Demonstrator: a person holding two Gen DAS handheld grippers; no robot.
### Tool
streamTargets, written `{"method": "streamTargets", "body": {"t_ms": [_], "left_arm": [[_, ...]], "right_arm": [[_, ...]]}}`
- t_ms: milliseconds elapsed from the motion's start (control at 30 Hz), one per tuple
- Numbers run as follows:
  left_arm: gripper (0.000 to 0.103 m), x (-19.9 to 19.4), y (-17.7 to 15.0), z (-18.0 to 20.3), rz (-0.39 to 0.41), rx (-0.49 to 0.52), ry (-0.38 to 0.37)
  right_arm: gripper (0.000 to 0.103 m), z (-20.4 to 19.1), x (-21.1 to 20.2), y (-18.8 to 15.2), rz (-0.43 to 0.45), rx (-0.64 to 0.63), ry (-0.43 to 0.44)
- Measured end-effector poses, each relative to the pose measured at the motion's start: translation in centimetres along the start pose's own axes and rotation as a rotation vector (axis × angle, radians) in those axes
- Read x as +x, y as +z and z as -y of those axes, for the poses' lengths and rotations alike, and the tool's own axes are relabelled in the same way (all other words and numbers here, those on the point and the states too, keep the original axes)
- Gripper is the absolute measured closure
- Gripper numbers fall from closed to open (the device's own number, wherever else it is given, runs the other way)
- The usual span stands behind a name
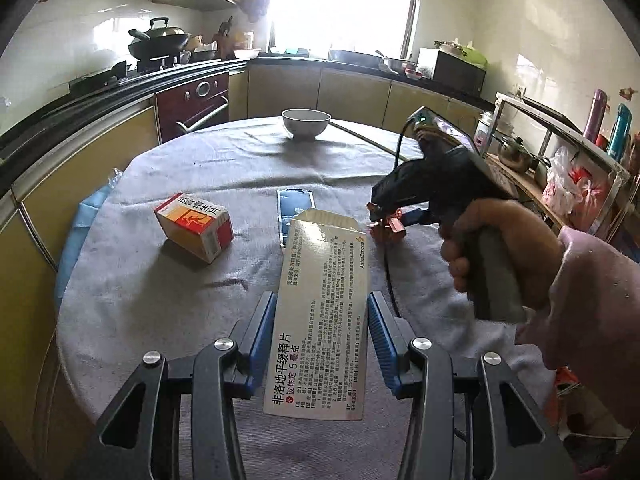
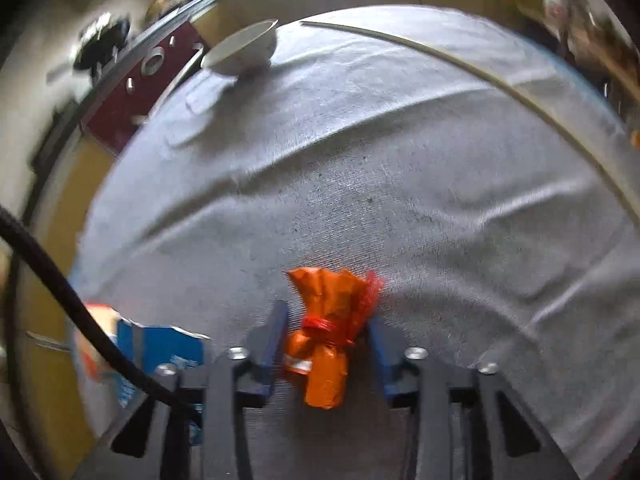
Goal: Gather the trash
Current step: 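Grasp the orange candy wrapper with the right tool while the left tool holds the envelope, then carry the orange wrapper toward the red basket with the right tool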
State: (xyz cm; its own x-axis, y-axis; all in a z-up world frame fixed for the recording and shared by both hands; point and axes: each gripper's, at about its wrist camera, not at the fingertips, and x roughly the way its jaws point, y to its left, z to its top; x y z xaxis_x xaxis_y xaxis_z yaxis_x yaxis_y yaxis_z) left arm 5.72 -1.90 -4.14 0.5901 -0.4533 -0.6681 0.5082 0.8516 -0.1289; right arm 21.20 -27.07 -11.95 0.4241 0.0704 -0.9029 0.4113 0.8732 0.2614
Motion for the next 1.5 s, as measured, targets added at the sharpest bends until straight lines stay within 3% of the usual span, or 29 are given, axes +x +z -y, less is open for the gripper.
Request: {"method": "streamTargets", "body": {"t_ms": [167,333,600,933,1200,1500], "left_arm": [[0.055,-0.5,0.0,0.4,0.0,-0.009,-0.002],[0.055,-1.1,0.4,1.4,0.01,-0.029,-0.022],[0.055,-2.6,1.0,4.5,0.037,-0.022,0.013],[0.055,-3.4,1.1,9.7,0.033,0.056,0.136],[0.055,-4.0,1.0,13.4,0.039,0.123,0.187],[0.055,-4.6,0.7,15.8,0.045,0.159,0.217]], "right_arm": [[0.073,0.4,-1.4,-1.5,0.024,-0.074,0.048],[0.073,3.0,-5.5,-4.2,0.087,-0.095,0.131],[0.073,8.0,-13.1,-10.3,0.193,-0.079,0.285],[0.073,12.7,-19.9,-17.2,0.352,-0.13,0.266],[0.073,15.6,-22.2,-19.8,0.404,-0.106,0.277],[0.073,16.3,-24.1,-21.3,0.452,-0.134,0.292]]}}
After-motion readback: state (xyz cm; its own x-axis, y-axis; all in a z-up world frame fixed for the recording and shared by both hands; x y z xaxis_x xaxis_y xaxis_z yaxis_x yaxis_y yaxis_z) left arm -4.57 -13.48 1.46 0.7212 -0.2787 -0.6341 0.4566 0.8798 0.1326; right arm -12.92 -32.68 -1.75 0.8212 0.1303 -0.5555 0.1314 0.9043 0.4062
